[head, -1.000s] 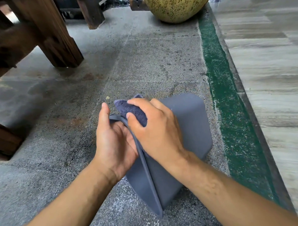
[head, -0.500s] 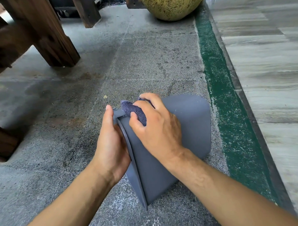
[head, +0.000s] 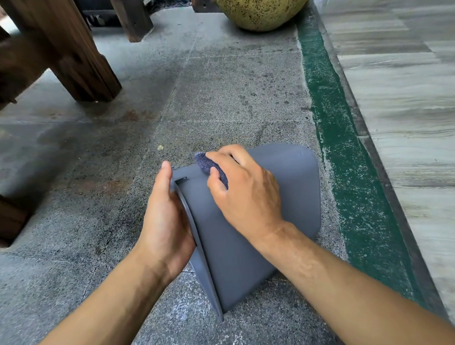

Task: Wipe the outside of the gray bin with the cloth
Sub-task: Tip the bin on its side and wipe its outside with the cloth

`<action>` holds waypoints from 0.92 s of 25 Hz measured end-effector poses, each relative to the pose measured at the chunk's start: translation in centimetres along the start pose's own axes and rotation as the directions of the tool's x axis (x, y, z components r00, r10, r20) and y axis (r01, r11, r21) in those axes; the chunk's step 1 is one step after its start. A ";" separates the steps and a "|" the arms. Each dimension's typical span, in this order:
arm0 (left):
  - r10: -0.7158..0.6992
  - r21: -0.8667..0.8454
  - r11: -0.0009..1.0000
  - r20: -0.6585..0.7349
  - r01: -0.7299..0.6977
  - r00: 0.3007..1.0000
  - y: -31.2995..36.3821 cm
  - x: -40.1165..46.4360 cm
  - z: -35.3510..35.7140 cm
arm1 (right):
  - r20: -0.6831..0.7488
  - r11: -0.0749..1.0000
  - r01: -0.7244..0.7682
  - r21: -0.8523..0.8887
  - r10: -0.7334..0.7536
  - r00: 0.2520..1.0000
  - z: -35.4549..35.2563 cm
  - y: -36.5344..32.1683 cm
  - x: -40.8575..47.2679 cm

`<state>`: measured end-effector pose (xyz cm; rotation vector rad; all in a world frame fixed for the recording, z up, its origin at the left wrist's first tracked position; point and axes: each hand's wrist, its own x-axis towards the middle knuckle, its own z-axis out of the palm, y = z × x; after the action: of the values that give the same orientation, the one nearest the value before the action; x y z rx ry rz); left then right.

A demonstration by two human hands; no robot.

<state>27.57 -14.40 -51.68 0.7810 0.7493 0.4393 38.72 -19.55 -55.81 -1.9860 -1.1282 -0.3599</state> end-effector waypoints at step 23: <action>0.104 0.199 0.979 -0.258 -0.053 0.961 0.0 2.0 -1.1 | -0.155 0.880 -0.468 -0.083 0.452 0.878 -2.5 14.3 1.9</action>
<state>28.10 -12.66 -53.06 0.9446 1.0260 0.5578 51.80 -24.30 -60.33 -2.2222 -0.5303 -0.3026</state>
